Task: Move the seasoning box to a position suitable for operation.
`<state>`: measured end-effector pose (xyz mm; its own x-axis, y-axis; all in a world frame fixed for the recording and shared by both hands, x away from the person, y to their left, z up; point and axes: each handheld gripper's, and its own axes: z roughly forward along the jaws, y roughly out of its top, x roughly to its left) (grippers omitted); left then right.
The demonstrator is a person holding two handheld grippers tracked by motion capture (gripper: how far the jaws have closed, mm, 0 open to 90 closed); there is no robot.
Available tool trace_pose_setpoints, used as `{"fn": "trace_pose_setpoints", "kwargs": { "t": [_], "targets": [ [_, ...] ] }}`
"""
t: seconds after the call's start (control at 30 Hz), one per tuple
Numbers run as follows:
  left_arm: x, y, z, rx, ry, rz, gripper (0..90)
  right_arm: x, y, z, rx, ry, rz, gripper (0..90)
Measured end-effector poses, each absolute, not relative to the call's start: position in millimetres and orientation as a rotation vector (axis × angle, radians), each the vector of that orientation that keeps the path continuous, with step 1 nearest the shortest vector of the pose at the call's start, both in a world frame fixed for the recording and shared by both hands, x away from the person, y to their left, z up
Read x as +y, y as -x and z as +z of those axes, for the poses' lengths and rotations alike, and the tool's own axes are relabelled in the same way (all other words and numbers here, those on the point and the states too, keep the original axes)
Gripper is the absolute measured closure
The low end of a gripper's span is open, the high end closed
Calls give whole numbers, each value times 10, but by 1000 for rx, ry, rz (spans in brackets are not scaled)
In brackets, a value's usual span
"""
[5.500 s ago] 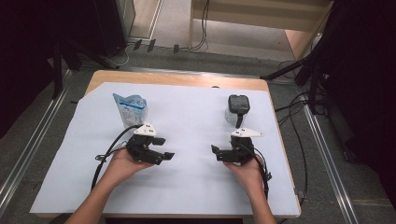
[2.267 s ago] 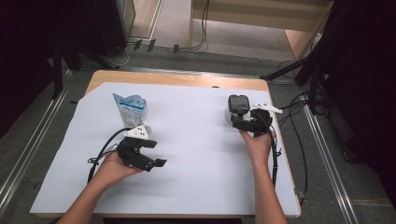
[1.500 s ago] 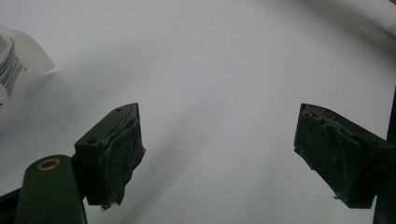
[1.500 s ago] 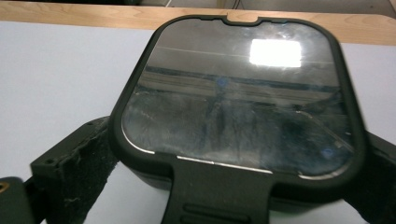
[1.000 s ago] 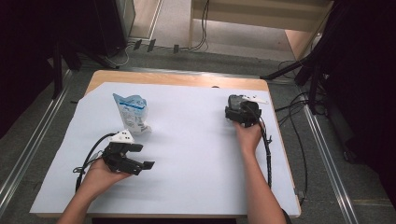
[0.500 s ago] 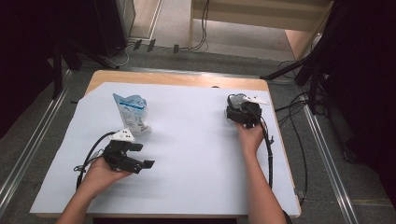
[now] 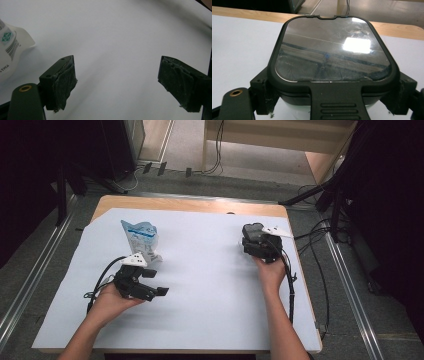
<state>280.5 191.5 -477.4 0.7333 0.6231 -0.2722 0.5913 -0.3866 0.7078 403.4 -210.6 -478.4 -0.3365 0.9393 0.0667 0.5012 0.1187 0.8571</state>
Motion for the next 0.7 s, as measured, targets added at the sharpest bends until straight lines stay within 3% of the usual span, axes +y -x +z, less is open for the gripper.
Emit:
{"fn": "trace_pose_setpoints", "kwargs": {
  "t": [0.27,0.7],
  "targets": [
    [1893,-2899,-4729,905,-2089,40,166,-2002,-3778,-4744,1947,-1335,1177,164],
    [1934,-3017,-4747,881,-2065,7,315,-1790,-3375,-4701,2041,-1248,1237,164]
  ]
}}
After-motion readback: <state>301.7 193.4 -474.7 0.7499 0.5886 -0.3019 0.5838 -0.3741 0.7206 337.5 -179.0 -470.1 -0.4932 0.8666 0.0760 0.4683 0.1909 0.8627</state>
